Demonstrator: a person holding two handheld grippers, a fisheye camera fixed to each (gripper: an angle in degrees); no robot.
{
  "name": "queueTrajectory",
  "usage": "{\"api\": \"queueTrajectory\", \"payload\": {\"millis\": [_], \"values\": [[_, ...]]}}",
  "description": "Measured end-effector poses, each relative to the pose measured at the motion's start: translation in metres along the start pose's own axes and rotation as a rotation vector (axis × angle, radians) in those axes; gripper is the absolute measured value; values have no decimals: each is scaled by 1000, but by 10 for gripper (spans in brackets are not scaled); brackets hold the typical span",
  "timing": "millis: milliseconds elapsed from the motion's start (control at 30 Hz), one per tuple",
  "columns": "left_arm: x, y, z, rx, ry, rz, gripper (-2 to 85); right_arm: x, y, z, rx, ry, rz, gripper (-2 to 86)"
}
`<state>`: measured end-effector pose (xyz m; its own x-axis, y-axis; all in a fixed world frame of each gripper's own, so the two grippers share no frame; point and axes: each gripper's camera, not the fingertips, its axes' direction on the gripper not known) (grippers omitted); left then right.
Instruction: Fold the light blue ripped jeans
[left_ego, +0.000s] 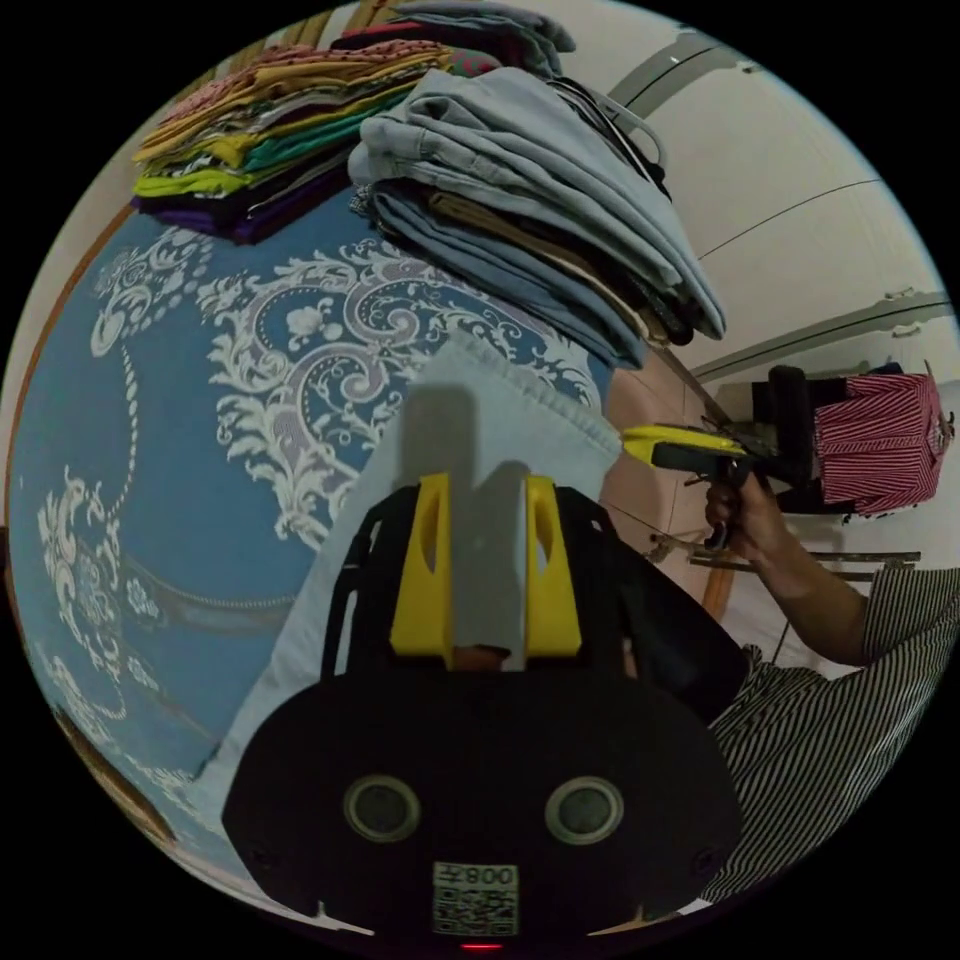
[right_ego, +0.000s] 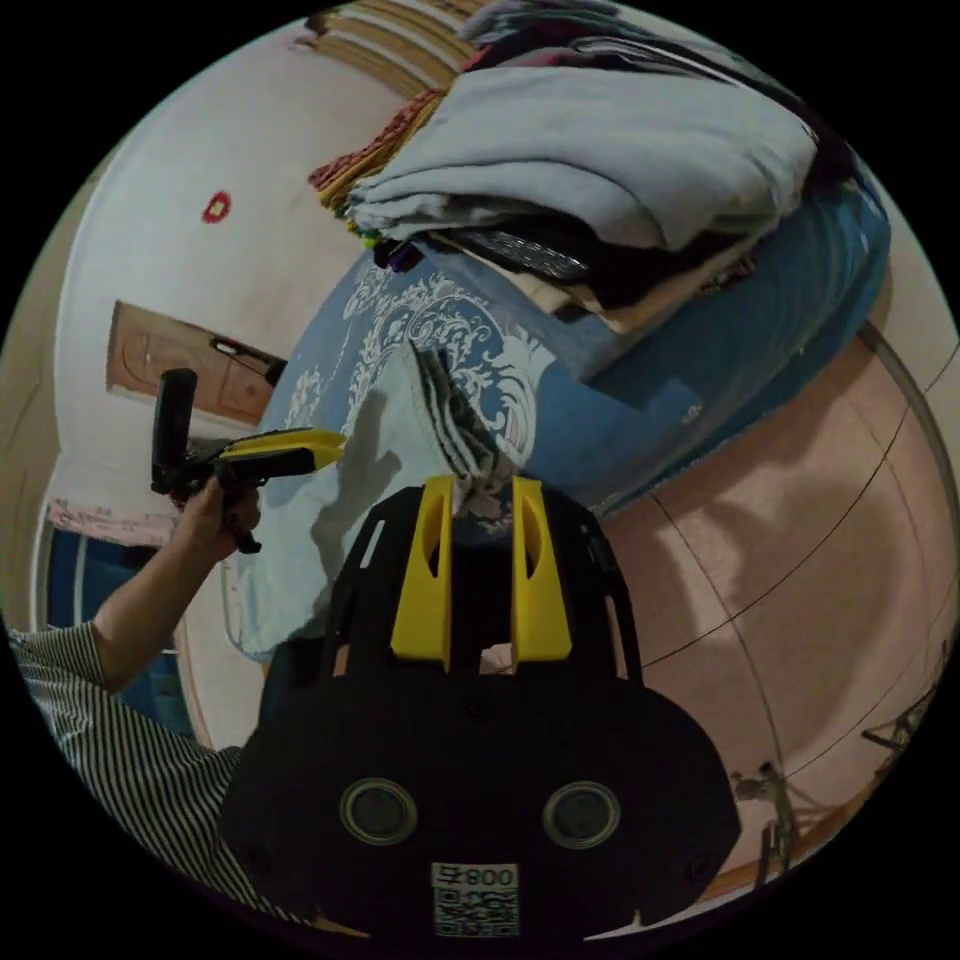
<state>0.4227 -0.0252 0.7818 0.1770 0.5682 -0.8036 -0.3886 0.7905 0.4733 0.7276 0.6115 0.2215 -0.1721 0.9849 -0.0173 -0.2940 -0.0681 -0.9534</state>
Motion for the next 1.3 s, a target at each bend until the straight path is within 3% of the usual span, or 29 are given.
{"api": "queueTrajectory", "payload": {"millis": [400,600,967,1300], "values": [[-8,-105,71,-198,-73,80,124,16,-24,-3,-46,-92,60,111],[10,-125,93,-246,-87,169,70,19,-22,-10,-32,-85,68,88],[24,-138,75,-133,-44,163,21,20,-15,-36,-5,-168,32,61],[53,-120,17,1,-112,249,19,-23,1,-81,90,-246,-137,60]]}}
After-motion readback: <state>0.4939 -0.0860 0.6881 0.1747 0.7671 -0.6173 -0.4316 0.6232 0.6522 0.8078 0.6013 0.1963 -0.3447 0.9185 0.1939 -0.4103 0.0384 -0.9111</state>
